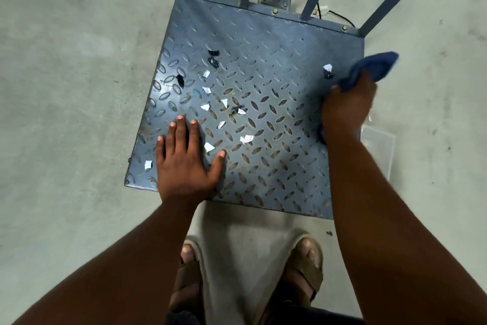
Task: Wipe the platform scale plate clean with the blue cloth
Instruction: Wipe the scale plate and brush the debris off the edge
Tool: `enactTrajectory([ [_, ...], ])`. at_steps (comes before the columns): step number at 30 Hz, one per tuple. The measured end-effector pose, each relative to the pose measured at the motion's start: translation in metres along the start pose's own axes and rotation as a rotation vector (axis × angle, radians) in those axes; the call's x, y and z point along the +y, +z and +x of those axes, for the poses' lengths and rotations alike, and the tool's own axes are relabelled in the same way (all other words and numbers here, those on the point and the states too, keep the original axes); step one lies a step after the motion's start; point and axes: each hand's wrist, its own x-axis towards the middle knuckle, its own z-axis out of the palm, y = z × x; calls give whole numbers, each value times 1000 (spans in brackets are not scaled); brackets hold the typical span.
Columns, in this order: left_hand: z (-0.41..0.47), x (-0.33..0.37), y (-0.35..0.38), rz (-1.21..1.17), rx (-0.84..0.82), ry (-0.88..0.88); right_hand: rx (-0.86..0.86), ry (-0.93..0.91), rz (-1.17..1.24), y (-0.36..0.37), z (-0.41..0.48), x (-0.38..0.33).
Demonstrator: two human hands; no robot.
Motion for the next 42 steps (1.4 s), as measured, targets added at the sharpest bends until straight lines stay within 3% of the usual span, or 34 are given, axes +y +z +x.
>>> enactTrajectory([
  [2,0,0,1,-2,-1,-1,-177,-52,-189,19,-10,1],
  [7,0,0,4,20,-9,0,-266,-71,-167,58,-15,-37],
  [12,1,1,4,21,-7,2,-659,-451,-186,91,-53,-100],
  [14,1,1,4,19,-10,0,-554,-371,-73,88,-50,-107],
  [19,1,-1,4,19,-34,0,35,-119,212,39,7,-64],
  [22,1,-1,6,14,-31,1,228,-47,147,16,44,-44],
  [24,1,-2,7,13,-32,2,139,-60,31,21,55,-38],
  [27,1,-2,7,20,-46,3,-192,-167,-232,58,48,-26],
  [30,1,-2,8,17,-47,-2,-330,-315,-549,99,21,-41],
  [34,1,-3,11,31,-29,-4,-615,-581,-396,135,-23,-98],
  [36,1,-4,11,27,-16,-4,-720,-577,-214,144,-43,-122],
  [42,1,-5,11,7,-26,-1,-210,-89,291,85,-9,-119],
])
